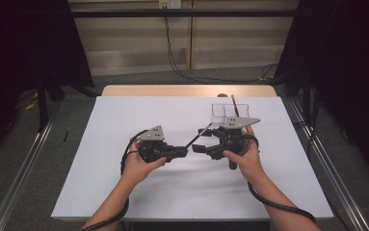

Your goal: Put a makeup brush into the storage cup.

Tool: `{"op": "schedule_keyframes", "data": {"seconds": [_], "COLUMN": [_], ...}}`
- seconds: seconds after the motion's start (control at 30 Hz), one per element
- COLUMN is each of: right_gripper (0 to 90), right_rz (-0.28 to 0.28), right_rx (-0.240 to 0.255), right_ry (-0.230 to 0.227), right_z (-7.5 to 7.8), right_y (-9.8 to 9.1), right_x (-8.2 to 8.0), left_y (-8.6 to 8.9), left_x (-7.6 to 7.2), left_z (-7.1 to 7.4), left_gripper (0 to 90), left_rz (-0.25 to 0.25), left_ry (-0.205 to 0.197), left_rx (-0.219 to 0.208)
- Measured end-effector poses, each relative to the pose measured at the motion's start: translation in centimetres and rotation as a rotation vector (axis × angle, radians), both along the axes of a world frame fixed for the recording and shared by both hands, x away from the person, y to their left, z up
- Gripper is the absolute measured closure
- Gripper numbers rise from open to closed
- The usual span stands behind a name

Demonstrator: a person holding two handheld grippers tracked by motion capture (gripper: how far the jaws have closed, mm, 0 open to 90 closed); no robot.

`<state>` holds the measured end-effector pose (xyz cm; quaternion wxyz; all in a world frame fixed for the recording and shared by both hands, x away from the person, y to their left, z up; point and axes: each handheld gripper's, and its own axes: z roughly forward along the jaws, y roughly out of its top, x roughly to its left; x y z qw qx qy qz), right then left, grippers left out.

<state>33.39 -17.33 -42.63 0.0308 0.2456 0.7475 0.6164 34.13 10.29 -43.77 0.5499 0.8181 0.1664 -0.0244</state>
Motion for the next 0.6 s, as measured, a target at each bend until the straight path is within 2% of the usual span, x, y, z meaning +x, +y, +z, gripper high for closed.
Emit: {"op": "schedule_keyframes", "data": {"seconds": [0.3,0.4,0.47,0.6], "right_gripper": [55.1,69.1,73.3,75.8], "right_rz": [0.003,-0.009,-0.009,-0.008], "right_rx": [0.008,0.027,0.032,0.05], "right_ry": [0.037,0.05,0.057,0.086], "right_z": [-0.2,-0.1,0.0,0.0], "right_y": [-0.3,-0.4,-0.4,-0.4], "right_x": [0.1,0.1,0.2,0.3], "left_y": [-0.4,-0.4,-0.6,-1.1], "left_x": [0.1,0.2,0.2,0.1], "left_z": [-0.3,-0.5,-0.7,-0.9], "left_gripper": [84.0,84.0,83.9,84.0], "left_rz": [0.011,0.017,0.009,0.006], "left_ry": [0.008,0.019,0.021,0.035], "left_rx": [-0.014,-0.029,-0.03,-0.032]}}
